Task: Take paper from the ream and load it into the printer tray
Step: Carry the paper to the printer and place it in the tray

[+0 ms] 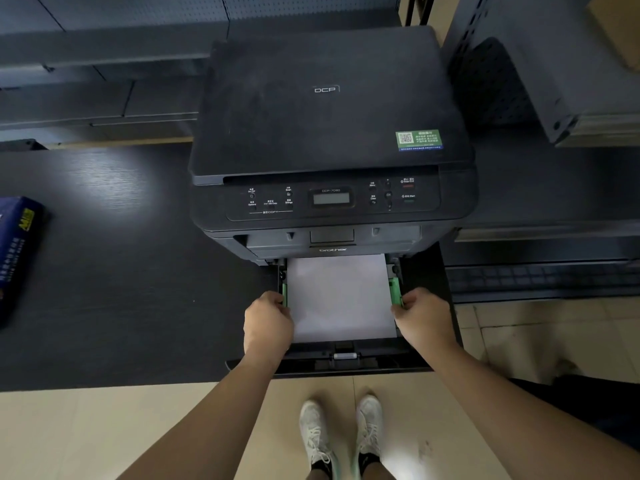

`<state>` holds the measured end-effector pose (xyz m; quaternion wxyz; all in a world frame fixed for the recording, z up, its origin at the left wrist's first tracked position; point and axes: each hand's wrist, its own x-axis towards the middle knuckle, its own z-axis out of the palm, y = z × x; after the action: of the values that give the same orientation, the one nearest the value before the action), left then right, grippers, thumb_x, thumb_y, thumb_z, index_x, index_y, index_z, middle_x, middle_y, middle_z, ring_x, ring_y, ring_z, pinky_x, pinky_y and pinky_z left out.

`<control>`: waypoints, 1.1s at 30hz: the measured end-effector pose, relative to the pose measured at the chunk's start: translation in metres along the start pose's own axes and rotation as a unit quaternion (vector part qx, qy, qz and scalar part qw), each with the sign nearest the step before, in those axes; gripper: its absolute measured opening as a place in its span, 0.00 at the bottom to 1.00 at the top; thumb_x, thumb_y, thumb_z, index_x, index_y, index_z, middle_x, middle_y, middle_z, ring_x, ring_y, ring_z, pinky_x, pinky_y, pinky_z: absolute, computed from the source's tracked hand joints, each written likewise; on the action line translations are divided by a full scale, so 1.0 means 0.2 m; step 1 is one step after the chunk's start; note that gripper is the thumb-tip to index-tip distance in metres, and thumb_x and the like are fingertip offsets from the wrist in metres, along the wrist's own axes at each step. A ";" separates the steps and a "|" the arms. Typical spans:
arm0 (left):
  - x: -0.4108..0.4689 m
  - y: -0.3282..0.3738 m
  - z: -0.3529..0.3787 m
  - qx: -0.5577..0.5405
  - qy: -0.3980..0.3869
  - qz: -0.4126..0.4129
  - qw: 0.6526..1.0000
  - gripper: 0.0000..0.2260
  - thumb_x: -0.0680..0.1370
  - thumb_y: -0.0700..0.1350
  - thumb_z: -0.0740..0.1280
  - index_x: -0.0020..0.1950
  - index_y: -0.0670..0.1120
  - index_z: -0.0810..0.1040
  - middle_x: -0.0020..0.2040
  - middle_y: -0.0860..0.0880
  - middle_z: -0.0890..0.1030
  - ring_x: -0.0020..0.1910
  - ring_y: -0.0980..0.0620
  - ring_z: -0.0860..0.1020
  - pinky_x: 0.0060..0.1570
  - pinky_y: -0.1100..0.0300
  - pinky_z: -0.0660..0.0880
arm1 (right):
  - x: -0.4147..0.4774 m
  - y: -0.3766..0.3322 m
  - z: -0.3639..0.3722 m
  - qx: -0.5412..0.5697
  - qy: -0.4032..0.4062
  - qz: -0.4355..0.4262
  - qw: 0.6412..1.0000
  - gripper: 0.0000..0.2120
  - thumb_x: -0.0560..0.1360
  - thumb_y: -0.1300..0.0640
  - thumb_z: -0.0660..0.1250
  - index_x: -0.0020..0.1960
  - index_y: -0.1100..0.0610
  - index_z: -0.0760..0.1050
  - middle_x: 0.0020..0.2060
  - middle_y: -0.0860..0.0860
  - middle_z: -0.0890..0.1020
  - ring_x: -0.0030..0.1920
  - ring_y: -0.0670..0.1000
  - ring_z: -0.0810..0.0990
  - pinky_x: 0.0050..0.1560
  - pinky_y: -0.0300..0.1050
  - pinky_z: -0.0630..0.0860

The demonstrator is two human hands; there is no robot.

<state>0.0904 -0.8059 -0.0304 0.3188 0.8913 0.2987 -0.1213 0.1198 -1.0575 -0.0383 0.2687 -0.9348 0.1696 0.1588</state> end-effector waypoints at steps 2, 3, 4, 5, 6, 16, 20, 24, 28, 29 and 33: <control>0.01 -0.01 0.00 -0.005 0.001 -0.001 1.000 0.15 0.76 0.36 0.62 0.59 0.41 0.81 0.50 0.42 0.84 0.38 0.46 0.78 0.34 0.62 0.72 | 0.00 0.00 0.00 -0.004 0.006 0.009 1.000 0.09 0.73 0.55 0.72 0.50 0.58 0.81 0.43 0.54 0.85 0.39 0.52 0.81 0.28 0.33 0.63; 0.01 -0.01 0.00 -0.007 0.000 -0.002 1.000 0.15 0.76 0.35 0.62 0.59 0.41 0.82 0.50 0.42 0.84 0.37 0.47 0.78 0.34 0.62 0.72 | 0.00 0.00 0.00 -0.007 0.004 0.010 1.000 0.08 0.73 0.55 0.71 0.49 0.58 0.82 0.43 0.54 0.85 0.37 0.51 0.79 0.27 0.32 0.62; 0.01 -0.01 0.00 -0.007 0.000 -0.005 1.000 0.15 0.76 0.35 0.62 0.59 0.41 0.82 0.50 0.42 0.84 0.37 0.47 0.78 0.34 0.62 0.72 | 0.00 0.00 0.00 -0.010 0.000 0.009 1.000 0.07 0.73 0.56 0.71 0.48 0.58 0.82 0.42 0.54 0.85 0.36 0.50 0.77 0.27 0.32 0.61; 0.01 -0.01 0.00 -0.009 0.000 -0.008 1.000 0.15 0.75 0.36 0.62 0.59 0.41 0.82 0.50 0.42 0.84 0.37 0.47 0.78 0.34 0.62 0.73 | 0.00 -0.01 0.00 -0.014 -0.004 0.009 1.000 0.05 0.74 0.57 0.70 0.45 0.59 0.83 0.40 0.54 0.85 0.34 0.50 0.77 0.26 0.33 0.62; 0.02 -0.01 0.00 -0.013 0.000 -0.012 1.000 0.14 0.76 0.36 0.62 0.59 0.41 0.82 0.50 0.42 0.84 0.37 0.47 0.78 0.34 0.62 0.73 | 0.01 -0.01 0.00 -0.017 -0.007 0.009 1.000 0.06 0.74 0.58 0.70 0.42 0.60 0.82 0.38 0.55 0.85 0.32 0.50 0.76 0.26 0.34 0.63; 0.01 0.05 0.02 -0.012 -0.013 -0.044 0.999 0.13 0.76 0.37 0.64 0.60 0.41 0.80 0.53 0.39 0.83 0.47 0.39 0.81 0.39 0.56 0.75 | 0.03 -0.01 -0.01 0.020 -0.043 0.003 0.999 0.05 0.74 0.57 0.70 0.46 0.59 0.80 0.40 0.54 0.83 0.36 0.49 0.77 0.31 0.38 0.67; 0.02 0.05 0.02 -0.012 -0.021 -0.040 0.999 0.13 0.76 0.37 0.66 0.60 0.41 0.80 0.54 0.40 0.83 0.50 0.39 0.81 0.41 0.57 0.74 | 0.03 0.01 -0.02 0.046 -0.058 0.002 0.997 0.07 0.74 0.56 0.71 0.50 0.59 0.80 0.37 0.49 0.80 0.34 0.42 0.74 0.31 0.32 0.66; 0.03 0.04 0.00 0.015 -0.019 -0.025 0.999 0.12 0.75 0.38 0.67 0.58 0.41 0.81 0.51 0.40 0.84 0.47 0.39 0.82 0.42 0.54 0.79 | 0.03 0.02 -0.03 0.027 -0.048 0.002 0.999 0.09 0.73 0.54 0.72 0.49 0.58 0.82 0.38 0.50 0.82 0.34 0.45 0.76 0.30 0.31 0.65; 0.02 0.05 0.00 0.037 -0.014 -0.019 0.999 0.09 0.74 0.36 0.65 0.52 0.39 0.82 0.47 0.40 0.83 0.43 0.38 0.81 0.42 0.48 0.82 | 0.02 0.01 -0.01 0.018 -0.010 -0.003 1.000 0.08 0.72 0.56 0.71 0.47 0.60 0.83 0.41 0.55 0.86 0.42 0.55 0.83 0.33 0.38 0.69; 0.02 0.05 0.00 0.037 -0.012 -0.023 0.999 0.09 0.74 0.36 0.65 0.53 0.39 0.82 0.47 0.40 0.83 0.43 0.38 0.81 0.42 0.49 0.82 | 0.01 0.00 0.00 0.018 -0.007 -0.003 1.000 0.08 0.72 0.57 0.71 0.47 0.60 0.83 0.41 0.56 0.86 0.43 0.56 0.83 0.36 0.39 0.70; 0.01 0.05 0.01 0.023 -0.012 -0.030 0.999 0.09 0.74 0.36 0.66 0.52 0.43 0.82 0.48 0.40 0.83 0.45 0.37 0.82 0.42 0.50 0.81 | 0.02 0.01 0.01 0.012 -0.013 -0.002 1.000 0.07 0.74 0.58 0.70 0.46 0.61 0.82 0.41 0.57 0.85 0.38 0.54 0.80 0.35 0.39 0.70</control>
<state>0.0984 -0.8116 -0.0279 0.2981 0.8876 0.3182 -0.1482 0.1227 -1.0586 -0.0415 0.2825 -0.9296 0.1662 0.1686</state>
